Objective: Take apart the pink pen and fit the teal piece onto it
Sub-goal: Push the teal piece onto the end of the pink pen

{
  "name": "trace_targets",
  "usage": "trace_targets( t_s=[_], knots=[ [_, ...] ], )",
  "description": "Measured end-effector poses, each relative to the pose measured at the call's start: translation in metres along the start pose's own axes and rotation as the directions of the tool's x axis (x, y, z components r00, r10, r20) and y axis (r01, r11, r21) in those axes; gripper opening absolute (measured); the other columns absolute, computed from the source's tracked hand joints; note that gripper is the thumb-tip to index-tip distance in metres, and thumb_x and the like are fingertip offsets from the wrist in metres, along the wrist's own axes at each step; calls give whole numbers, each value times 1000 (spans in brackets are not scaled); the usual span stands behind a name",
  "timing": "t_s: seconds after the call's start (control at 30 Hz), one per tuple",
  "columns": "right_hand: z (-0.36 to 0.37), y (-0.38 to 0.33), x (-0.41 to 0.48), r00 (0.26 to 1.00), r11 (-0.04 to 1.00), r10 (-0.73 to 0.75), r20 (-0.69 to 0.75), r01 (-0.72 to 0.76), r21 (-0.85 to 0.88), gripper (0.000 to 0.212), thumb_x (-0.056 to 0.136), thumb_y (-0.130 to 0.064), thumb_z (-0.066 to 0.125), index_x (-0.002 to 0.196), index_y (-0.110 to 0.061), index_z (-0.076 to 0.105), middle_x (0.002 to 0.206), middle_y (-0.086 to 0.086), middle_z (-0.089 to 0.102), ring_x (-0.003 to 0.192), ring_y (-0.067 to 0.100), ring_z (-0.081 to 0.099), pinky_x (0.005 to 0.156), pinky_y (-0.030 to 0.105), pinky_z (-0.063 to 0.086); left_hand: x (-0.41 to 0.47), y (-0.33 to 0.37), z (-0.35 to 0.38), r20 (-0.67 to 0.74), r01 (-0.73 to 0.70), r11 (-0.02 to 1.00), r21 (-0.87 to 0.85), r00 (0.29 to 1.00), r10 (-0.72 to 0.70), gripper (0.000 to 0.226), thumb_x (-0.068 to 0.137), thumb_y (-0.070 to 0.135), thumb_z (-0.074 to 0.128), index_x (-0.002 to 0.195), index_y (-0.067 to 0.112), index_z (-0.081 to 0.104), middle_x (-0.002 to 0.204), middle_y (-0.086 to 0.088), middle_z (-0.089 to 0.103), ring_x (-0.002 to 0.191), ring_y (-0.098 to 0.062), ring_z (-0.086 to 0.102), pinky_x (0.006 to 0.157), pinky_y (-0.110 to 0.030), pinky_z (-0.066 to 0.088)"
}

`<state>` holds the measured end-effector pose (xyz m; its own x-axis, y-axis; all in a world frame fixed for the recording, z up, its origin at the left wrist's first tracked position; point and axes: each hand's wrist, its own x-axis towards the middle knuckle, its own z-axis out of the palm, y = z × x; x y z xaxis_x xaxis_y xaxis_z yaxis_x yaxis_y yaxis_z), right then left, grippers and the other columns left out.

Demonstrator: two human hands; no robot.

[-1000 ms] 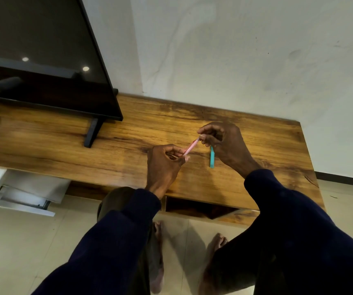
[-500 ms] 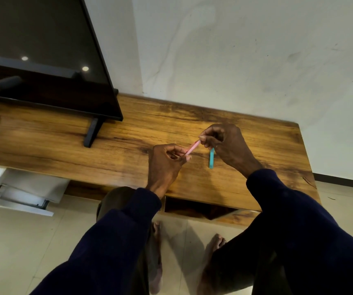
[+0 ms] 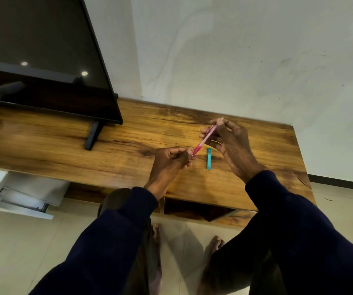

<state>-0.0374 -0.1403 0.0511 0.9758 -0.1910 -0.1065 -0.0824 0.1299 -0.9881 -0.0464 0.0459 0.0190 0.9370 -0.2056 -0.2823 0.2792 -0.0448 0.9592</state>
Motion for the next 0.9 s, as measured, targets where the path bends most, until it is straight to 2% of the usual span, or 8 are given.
trace_targets(
  t_s=[0.1, 0.2, 0.27, 0.33, 0.43, 0.53, 0.77, 0.9],
  knots=[
    [1, -4, 0, 1000, 996, -16, -9, 17, 82, 25, 107, -28, 53, 115, -5, 62, 97, 15, 74, 95, 36, 75, 85, 46, 62, -1, -1, -2, 82, 81, 995, -60, 994, -76, 15, 96, 18, 70, 107, 11, 78, 97, -7, 81, 83, -13, 72, 76, -24, 59],
    [5, -5, -4, 1000, 985, -27, 0, 26, 173, 22, 108, -26, 51, 112, -8, 61, 92, 10, 69, 90, 31, 72, 85, 47, 61, -1, -1, -2, 119, 127, 984, -125, 987, -112, 15, 93, 14, 72, 106, 9, 78, 96, -9, 81, 84, -15, 73, 81, -28, 58],
    [9, -7, -7, 1000, 962, -10, 11, 7, 273, 23, 109, -27, 48, 113, -8, 61, 88, 8, 65, 85, 26, 69, 83, 44, 60, 1, 0, 0, 132, 145, 978, -147, 983, -126, 16, 92, 13, 73, 106, 7, 78, 95, -8, 81, 83, -14, 73, 80, -27, 59],
    [13, -9, -9, 998, 928, 54, 9, -54, 369, 29, 108, -35, 49, 111, -10, 62, 83, 4, 59, 76, 19, 63, 75, 38, 58, 1, 0, 2, 120, 136, 981, -141, 986, -119, 19, 90, 13, 75, 107, 3, 77, 96, -10, 81, 82, -13, 73, 75, -24, 59],
    [18, -11, -10, 991, 878, 129, 20, -124, 463, 45, 106, -52, 45, 92, -13, 62, 71, 0, 47, 62, 14, 46, 62, 31, 45, -1, 0, 7, 76, 112, 990, -83, 991, -106, 20, 90, 12, 76, 107, 2, 77, 95, -11, 81, 79, -11, 73, 69, -19, 58],
    [20, -13, -10, 989, 850, 136, 50, -142, 507, 57, 103, -61, 43, 71, -15, 51, 61, -2, 35, 56, 13, 31, 55, 30, 31, -3, -2, 10, 67, 98, 994, -54, 993, -94, 22, 90, 15, 78, 107, 2, 77, 93, -9, 81, 76, -9, 72, 66, -18, 56],
    [16, -22, -10, 991, 793, 121, 55, -130, 595, 53, 99, -46, 44, 57, -14, 40, 51, -4, 23, 52, 13, 15, 52, 28, 16, -6, 2, 9, 116, 119, 989, -90, 987, -109, 16, 93, 16, 74, 105, 7, 79, 92, -7, 82, 78, -12, 73, 74, -24, 59],
    [14, -25, -10, 990, 761, 135, 39, -129, 636, 49, 98, -38, 41, 54, -14, 38, 50, -5, 20, 54, 12, 12, 52, 28, 15, -7, 3, 9, 123, 136, 983, -120, 985, -121, 16, 95, 18, 71, 104, 7, 79, 92, -7, 82, 79, -12, 74, 77, -25, 60]
  ],
)
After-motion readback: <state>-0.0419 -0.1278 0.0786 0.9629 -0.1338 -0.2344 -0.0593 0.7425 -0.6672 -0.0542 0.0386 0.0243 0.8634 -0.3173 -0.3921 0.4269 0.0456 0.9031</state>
